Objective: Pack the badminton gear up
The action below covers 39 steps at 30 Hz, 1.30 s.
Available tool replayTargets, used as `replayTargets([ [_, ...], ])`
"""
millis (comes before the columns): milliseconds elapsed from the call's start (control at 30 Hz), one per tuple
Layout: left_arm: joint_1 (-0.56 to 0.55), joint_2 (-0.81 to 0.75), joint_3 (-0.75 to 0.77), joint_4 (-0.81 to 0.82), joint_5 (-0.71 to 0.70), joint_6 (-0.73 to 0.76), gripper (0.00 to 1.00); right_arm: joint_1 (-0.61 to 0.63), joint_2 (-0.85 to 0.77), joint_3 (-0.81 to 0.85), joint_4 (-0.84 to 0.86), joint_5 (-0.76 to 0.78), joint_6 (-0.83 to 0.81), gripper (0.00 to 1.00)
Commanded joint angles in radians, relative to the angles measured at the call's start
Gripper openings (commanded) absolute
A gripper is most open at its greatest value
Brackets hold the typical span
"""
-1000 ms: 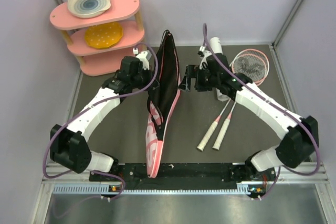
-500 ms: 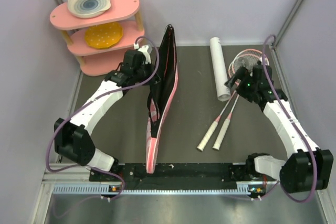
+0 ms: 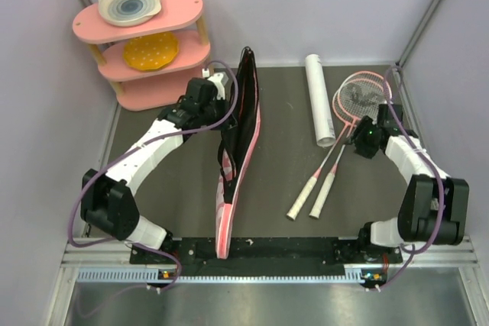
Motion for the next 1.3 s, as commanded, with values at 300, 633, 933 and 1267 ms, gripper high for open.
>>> replayTargets([
  [300, -0.006, -0.092, -0.022, 0.071, -0.019, 0.025, 0.0, 0.088, -0.022, 0.042, 0.046, 0.084, -0.491, 0.56],
  [633, -0.006, -0.113, -0.04, 0.08, -0.028, 0.013, 0.0, 0.253, -0.019, 0.18, -0.084, 0.256, -0.739, 0.73],
  [933, -0.006, -0.13, -0.045, 0.083, -0.029, 0.012, 0.0, 0.222, 0.004, 0.256, -0.212, 0.329, -0.388, 0.99],
  [1267, -0.014, -0.182, -0.06, 0.085, -0.109, -0.004, 0.0, 0.552, -0.162, 0.24, -0.149, 0.035, -0.186, 0.91],
])
